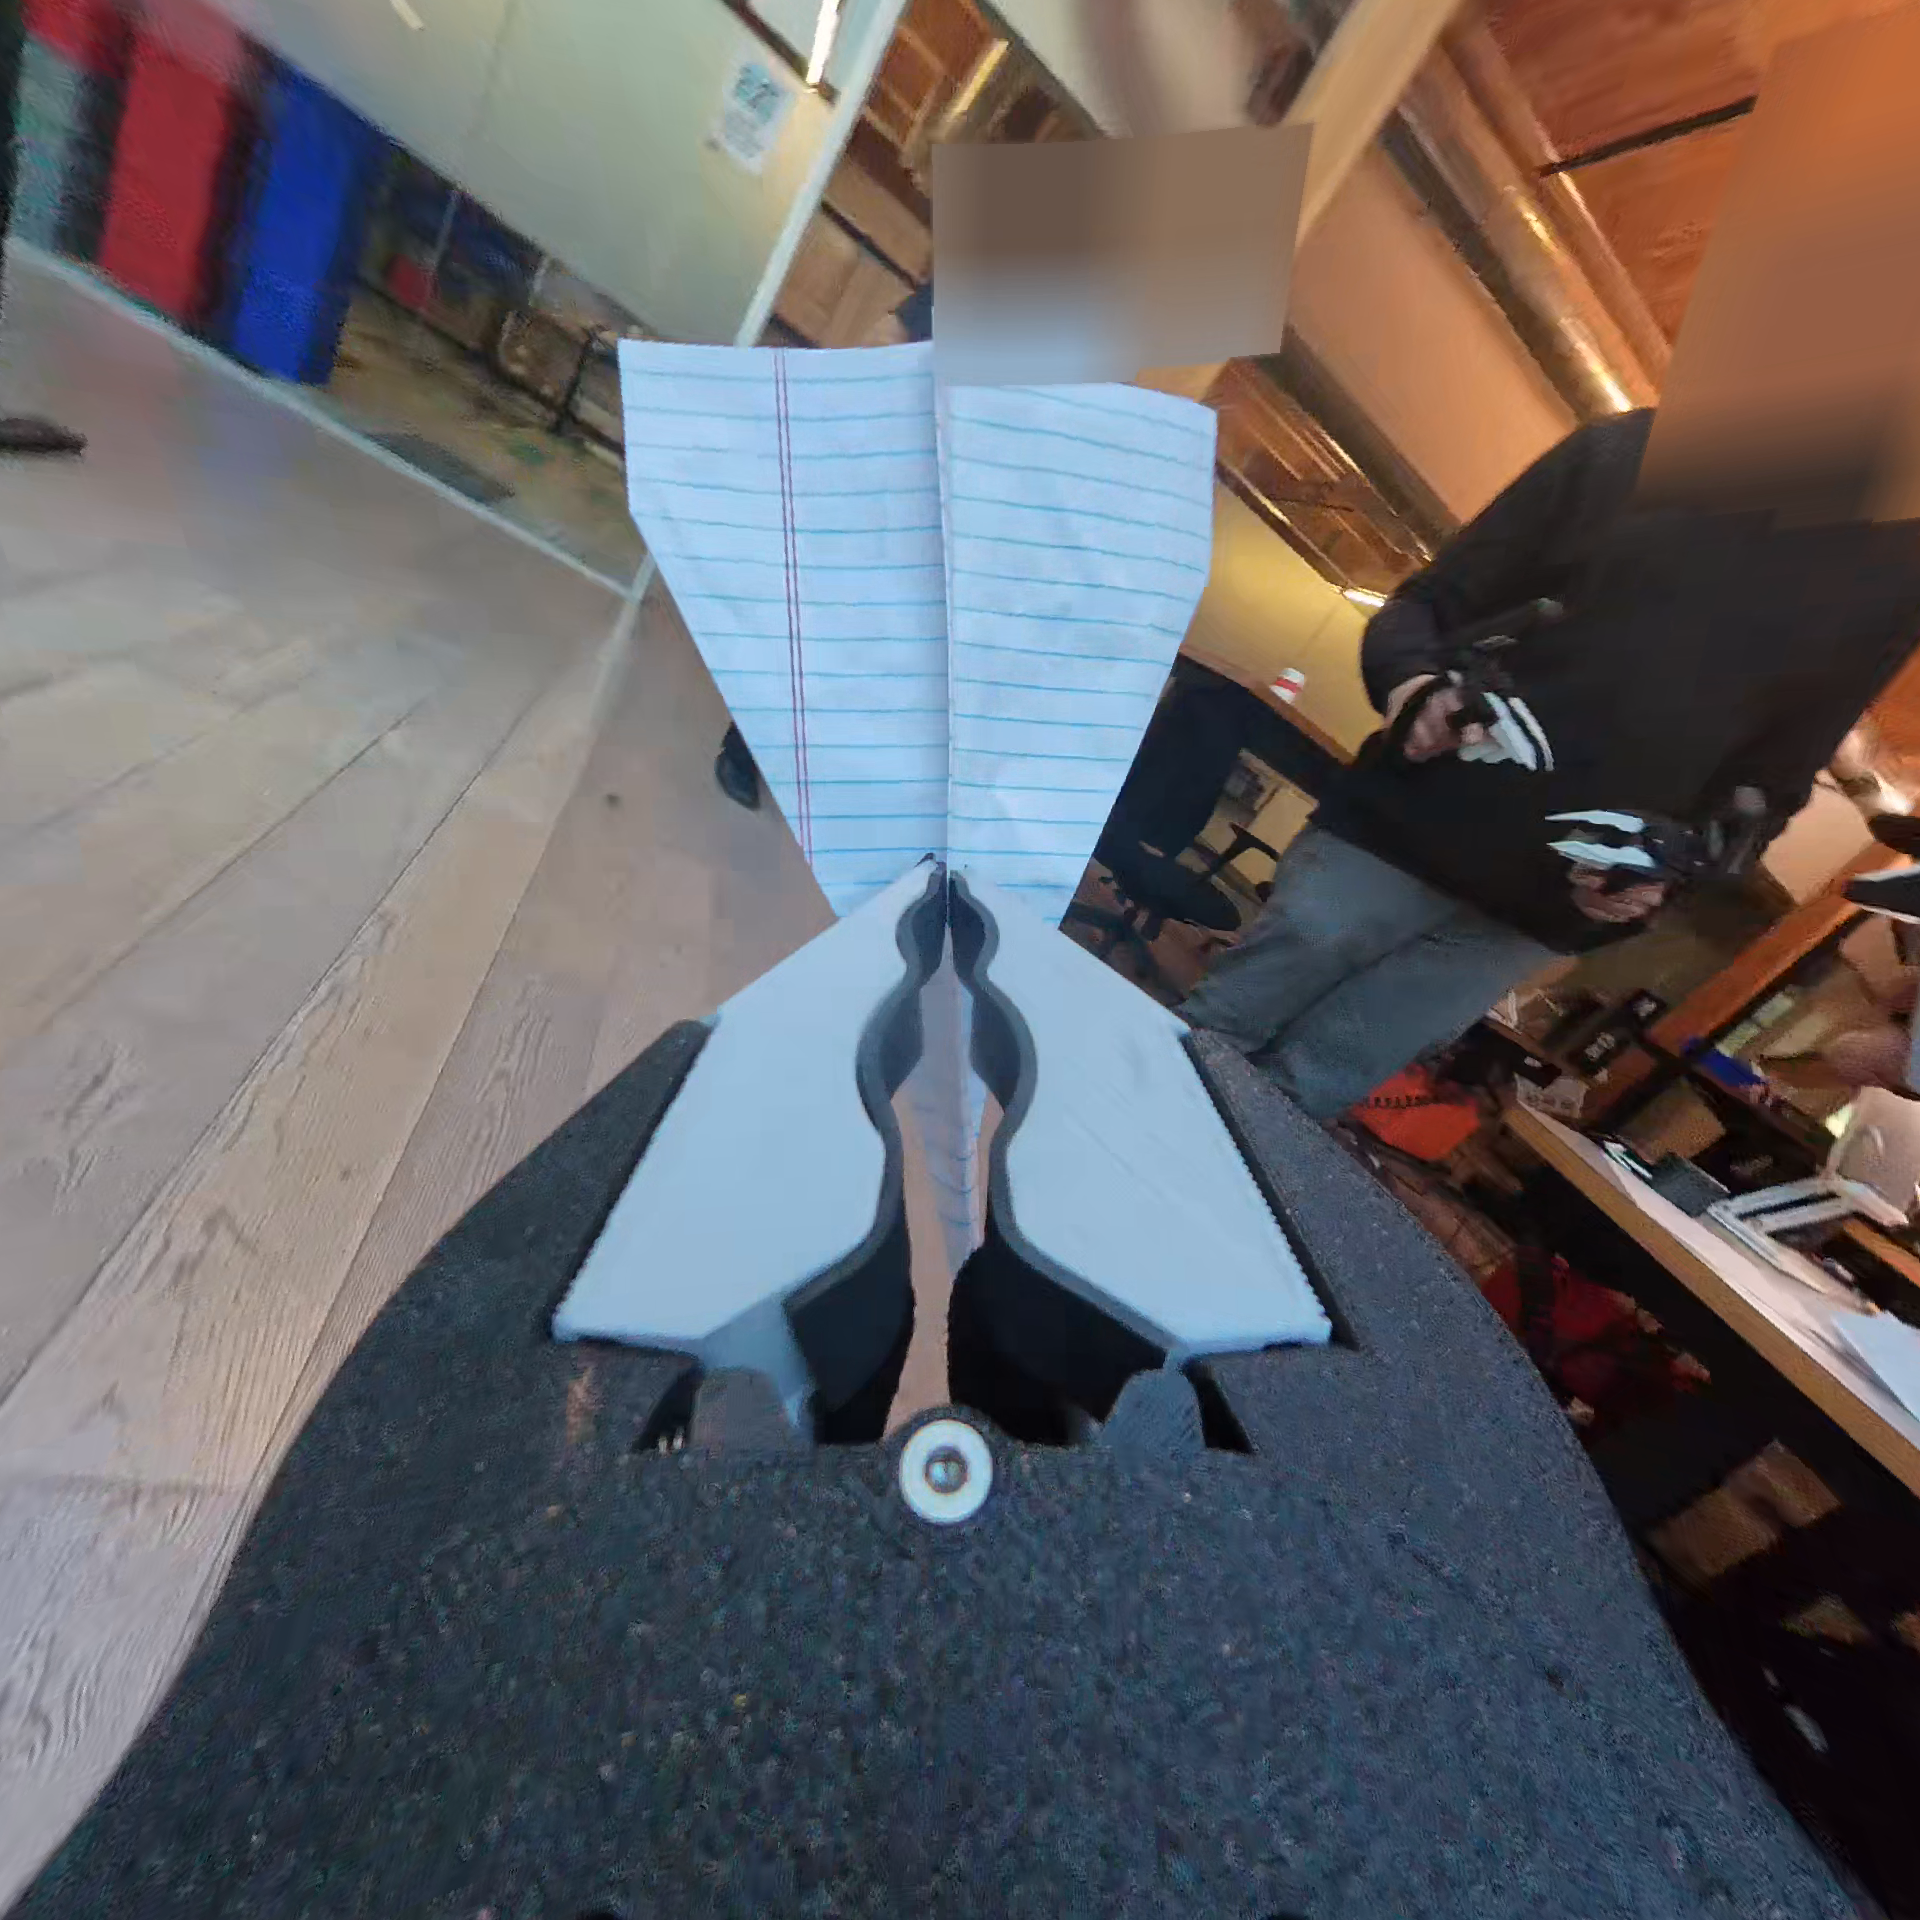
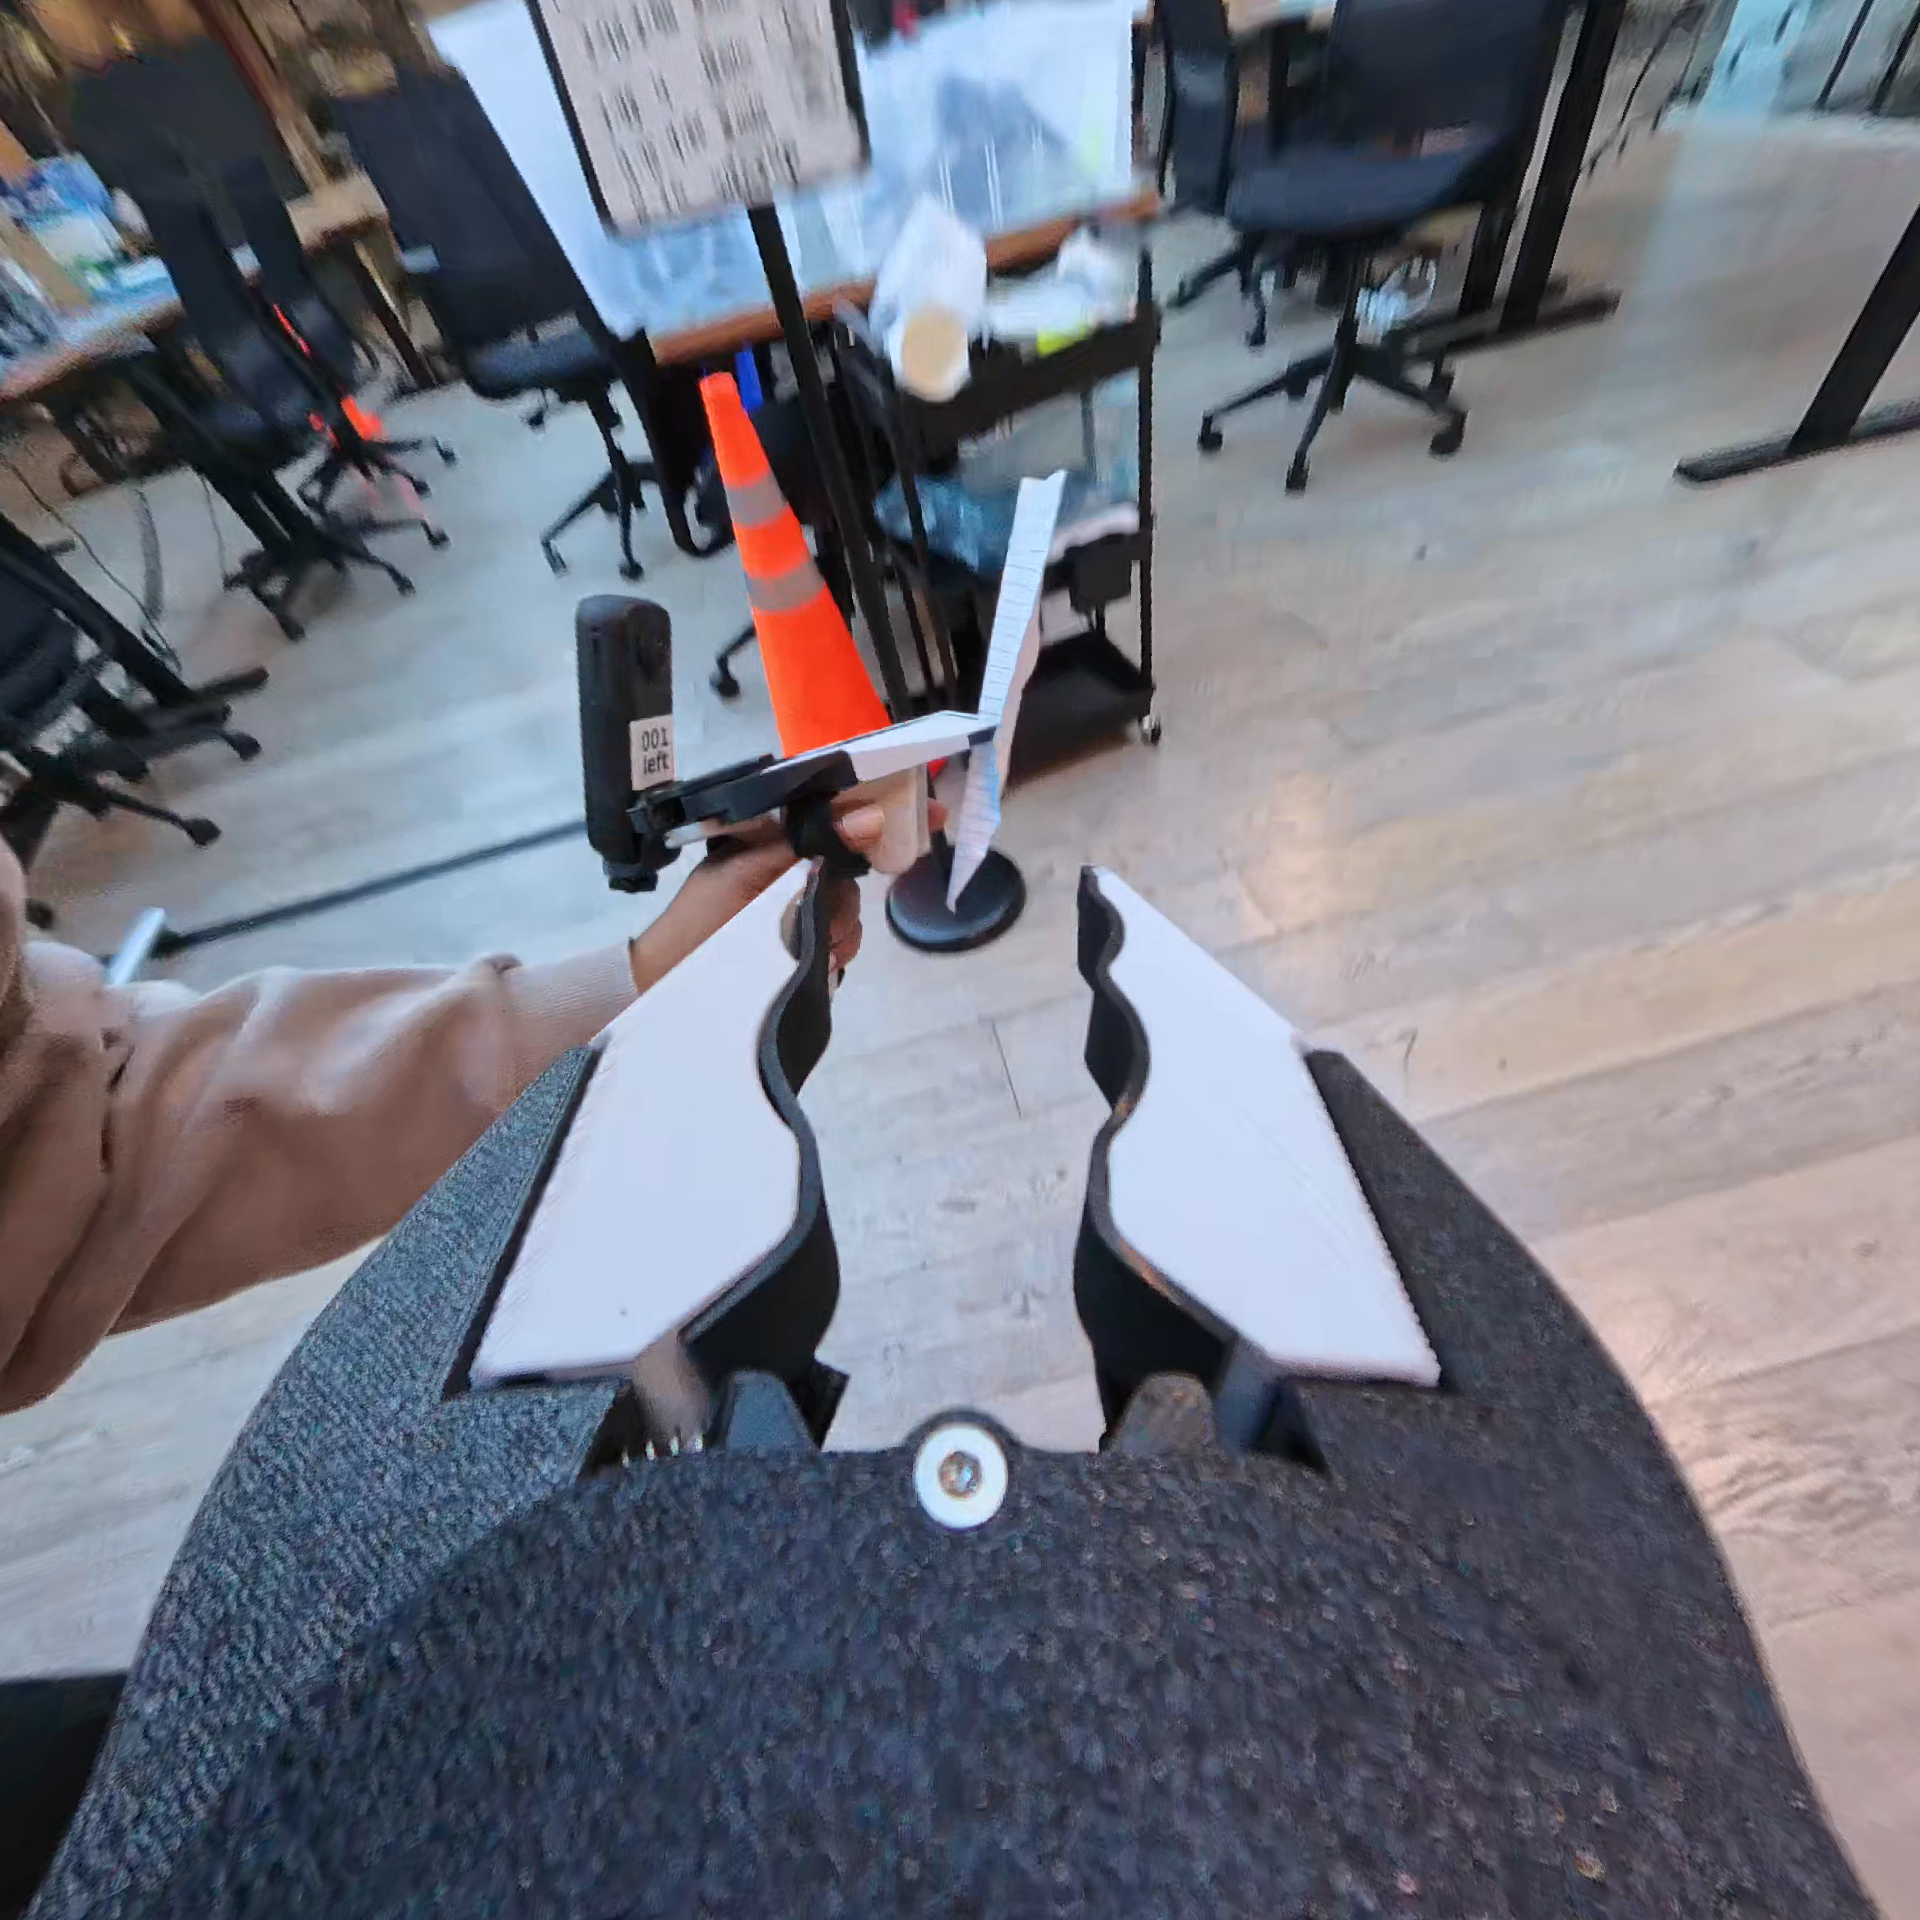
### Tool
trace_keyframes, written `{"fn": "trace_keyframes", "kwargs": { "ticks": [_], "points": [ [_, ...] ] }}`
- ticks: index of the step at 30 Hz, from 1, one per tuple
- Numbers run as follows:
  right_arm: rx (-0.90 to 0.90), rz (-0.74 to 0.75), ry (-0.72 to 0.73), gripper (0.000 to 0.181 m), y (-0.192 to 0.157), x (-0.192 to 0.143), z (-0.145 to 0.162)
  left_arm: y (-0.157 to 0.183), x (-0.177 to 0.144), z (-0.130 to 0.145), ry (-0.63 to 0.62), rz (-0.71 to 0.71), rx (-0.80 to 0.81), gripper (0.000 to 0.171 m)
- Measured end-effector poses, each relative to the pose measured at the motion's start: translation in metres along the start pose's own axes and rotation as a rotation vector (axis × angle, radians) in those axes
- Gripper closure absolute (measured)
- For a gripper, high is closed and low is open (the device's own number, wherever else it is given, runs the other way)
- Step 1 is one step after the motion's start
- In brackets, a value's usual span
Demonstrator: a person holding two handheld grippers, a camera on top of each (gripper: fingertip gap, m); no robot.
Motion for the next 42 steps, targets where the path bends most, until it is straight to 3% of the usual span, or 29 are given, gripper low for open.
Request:
{"fn": "trace_keyframes", "kwargs": {
  "ticks": [4, 6, 9, 12, 16, 21, 23, 26, 31, 34, 38, 42],
  "points": [
    [-0.007, -0.035, 0.126, 0.143, -0.04, -0.074, -0.1, 0.175, 0.011, -0.086, 0.033, 0.086, 0.293, 0.171],
    [-0.006, -0.053, 0.188, 0.146, -0.061, -0.119, -0.144, 0.263, 0.017, -0.114, 0.07, 0.095, 0.464, 0.171],
    [-0.037, 0.033, 0.289, 0.147, -0.071, -0.202, -0.196, 0.392, 0.022, -0.136, 0.154, 0.086, 0.745, 0.171],
    [0.01, 0.142, 0.418, 0.147, -0.061, -0.301, -0.234, 0.514, 0.02, -0.136, 0.244, 0.063, 0.984, 0.171],
    [0.042, 0.243, 0.49, 0.149, -0.051, -0.423, -0.241, 0.652, 0.013, -0.1, 0.361, 0.139, 1.209, 0.171],
    [0.079, 0.356, 0.577, 0.161, -0.055, -0.538, -0.23, 0.765, 0.007, -0.051, 0.439, 0.295, 1.336, 0.171],
    [0.061, 0.377, 0.603, 0.181, -0.059, -0.567, -0.226, 0.793, 0.007, -0.038, 0.456, 0.352, 1.359, 0.171],
    [0.044, 0.378, 0.657, 0.181, -0.059, -0.598, -0.221, 0.821, 0.007, -0.027, 0.464, 0.427, 1.317, 0.171],
    [-0.051, 0.37, 0.814, 0.181, -0.05, -0.643, -0.229, 0.827, 0.006, -0.04, 0.288, 0.581, 0.914, 0.15],
    [-0.116, 0.334, 0.915, 0.181, -0.037, -0.666, -0.244, 0.796, 0.014, -0.059, 0.178, 0.599, 0.678, 0.14],
    [-0.211, 0.245, 1.028, 0.181, -0.012, -0.676, -0.271, 0.722, 0.045, -0.068, 0.057, 0.534, 0.616, 0.138],
    [-0.278, 0.226, 1.045, 0.181, 0.025, -0.658, -0.293, 0.647, 0.074, -0.078, -0.078, 0.506, 0.541, 0.136]
  ]
}}
Point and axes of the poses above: each gripper's, where its closed fingertips meet, x out along the fingers, z out of its underside, y = z × x across the jaws, the point moved 3 cm from there along -x, back along the fingers, and after that the axes turned 15 degrees about -z, right-handed, at the moved point
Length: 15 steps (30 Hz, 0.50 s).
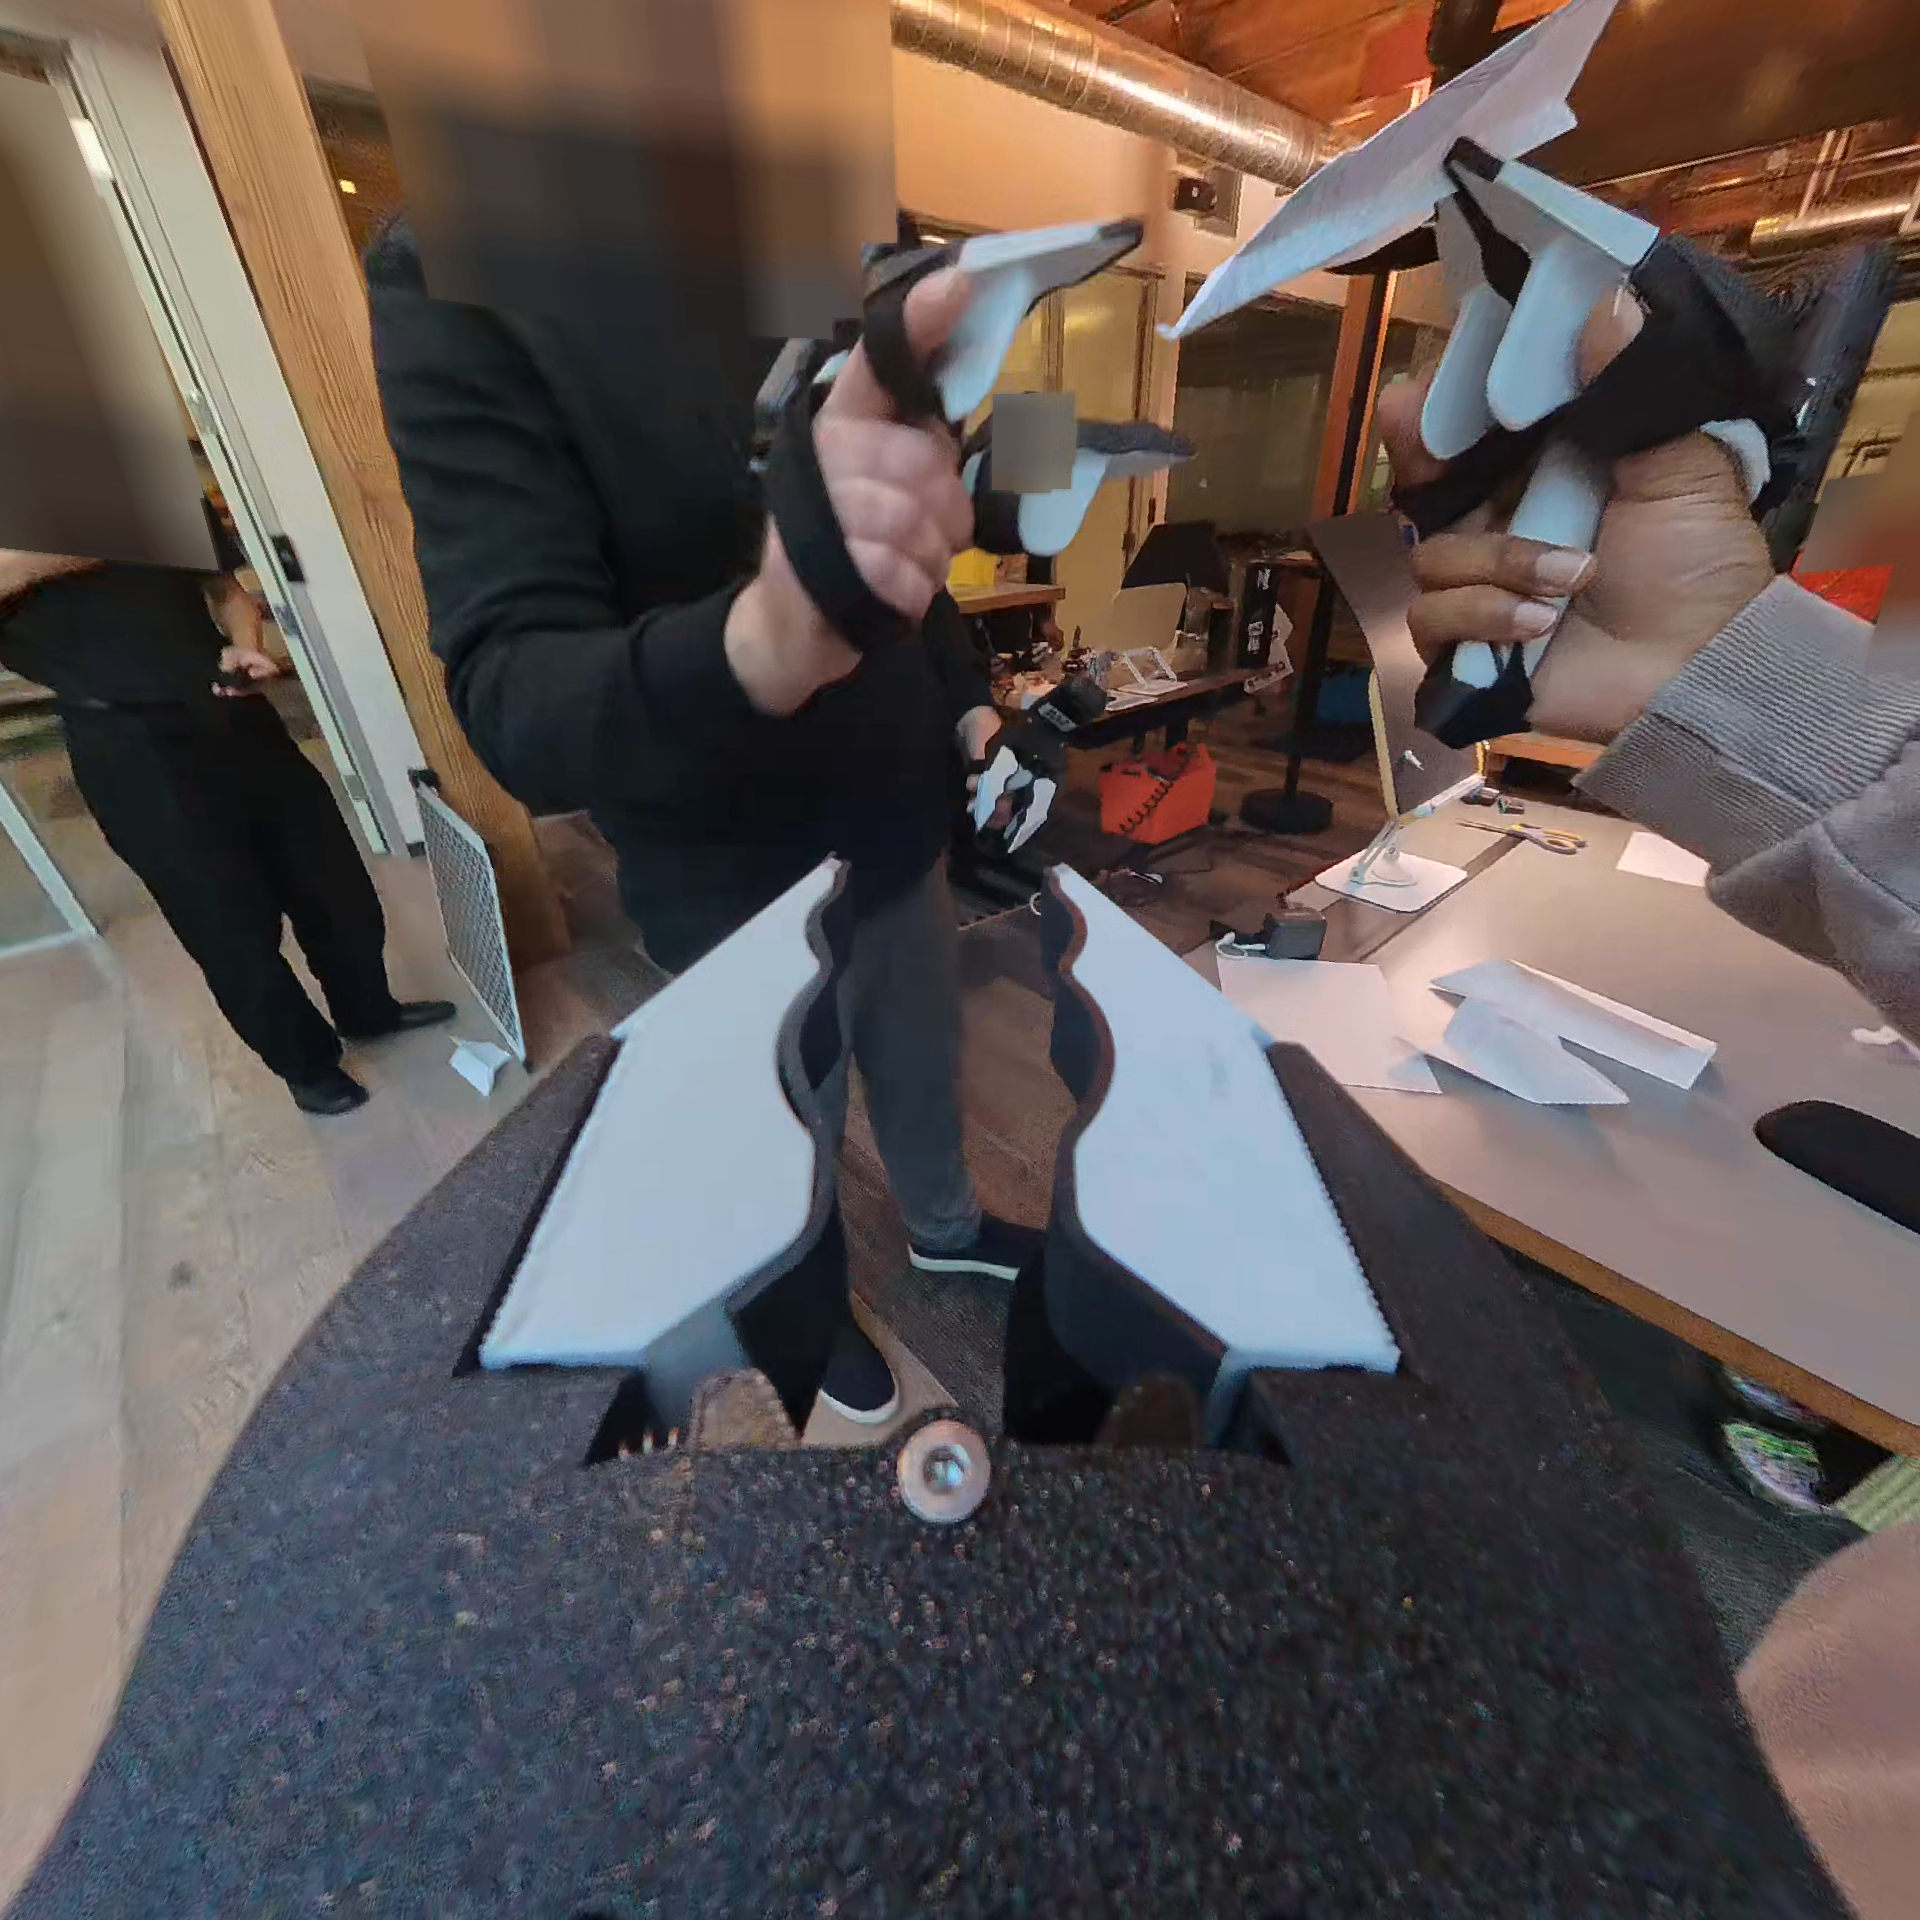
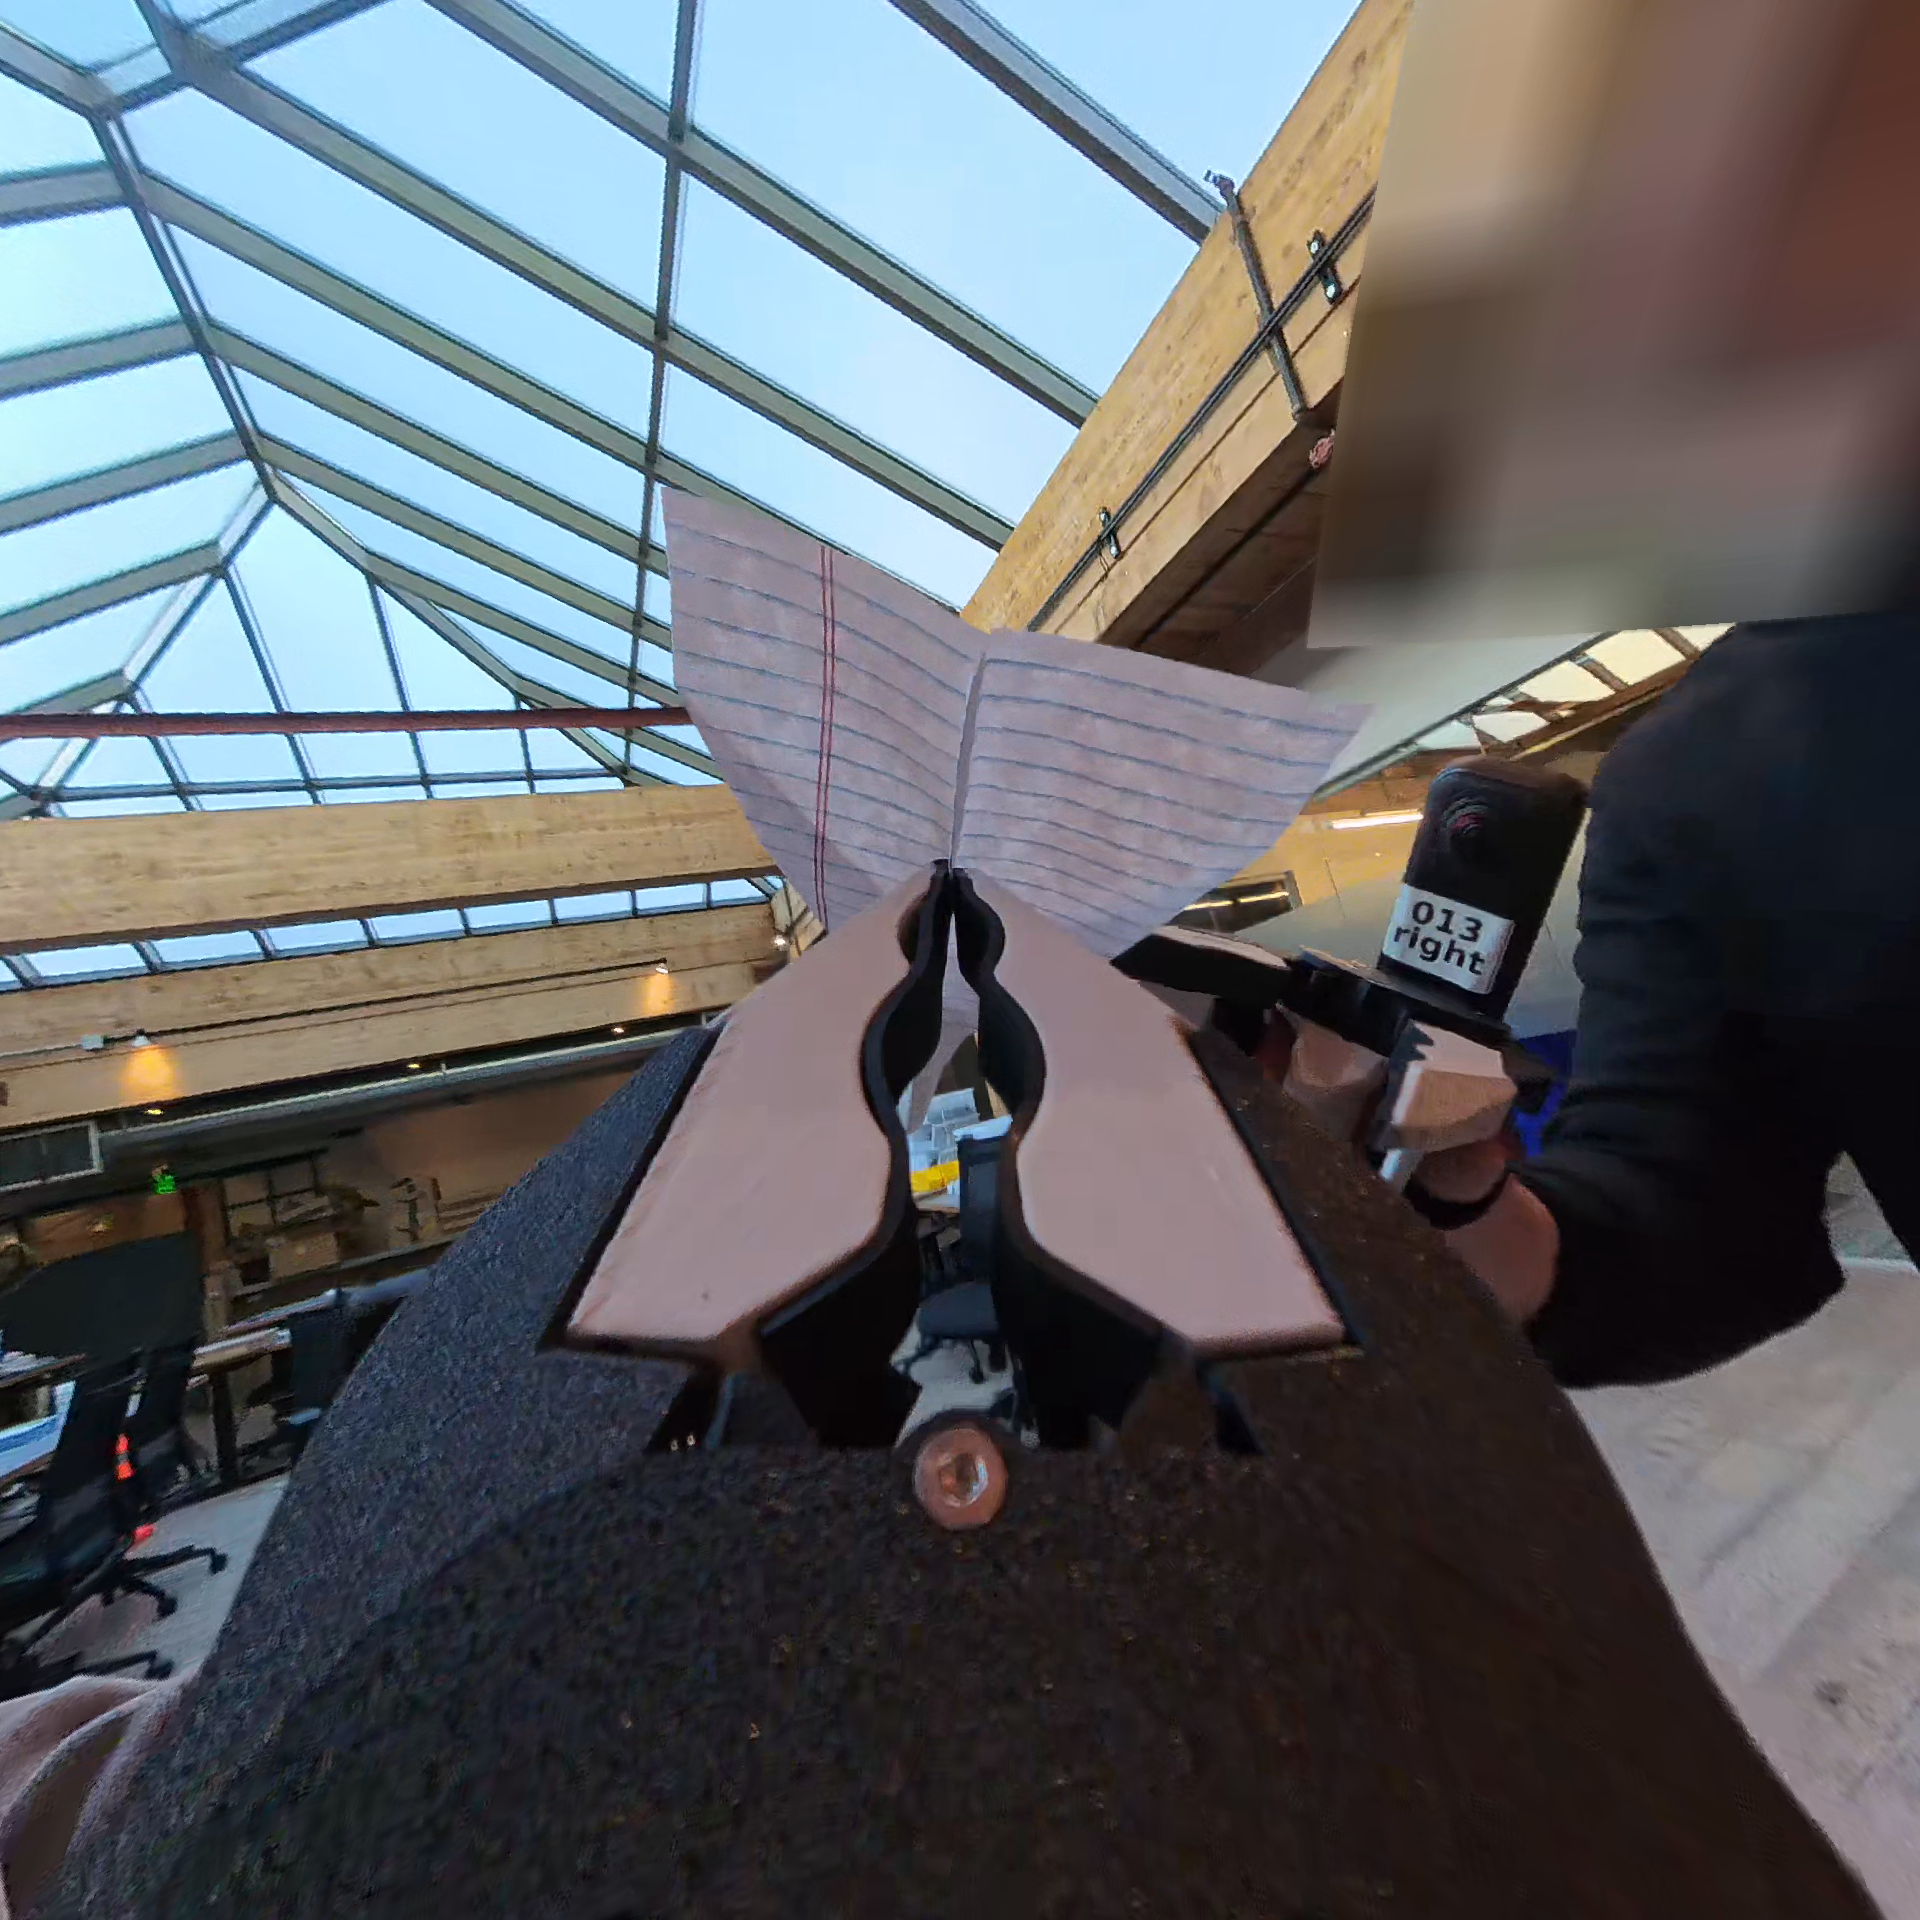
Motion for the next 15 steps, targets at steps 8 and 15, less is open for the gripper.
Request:
{"fn": "trace_keyframes", "kwargs": {
  "ticks": [8, 15],
  "points": [
    [-0.029, -0.082, 0.069, 0.181, 0.037, 0.046, 0.026, -0.102, -0.009, 0.015, -0.087, 0.059, -0.197, 0.14],
    [-0.022, -0.117, 0.008, 0.181, 0.071, 0.05, 0.032, -0.125, 0.002, 0.024, -0.104, 0.044, -0.29, 0.143]
  ]
}}
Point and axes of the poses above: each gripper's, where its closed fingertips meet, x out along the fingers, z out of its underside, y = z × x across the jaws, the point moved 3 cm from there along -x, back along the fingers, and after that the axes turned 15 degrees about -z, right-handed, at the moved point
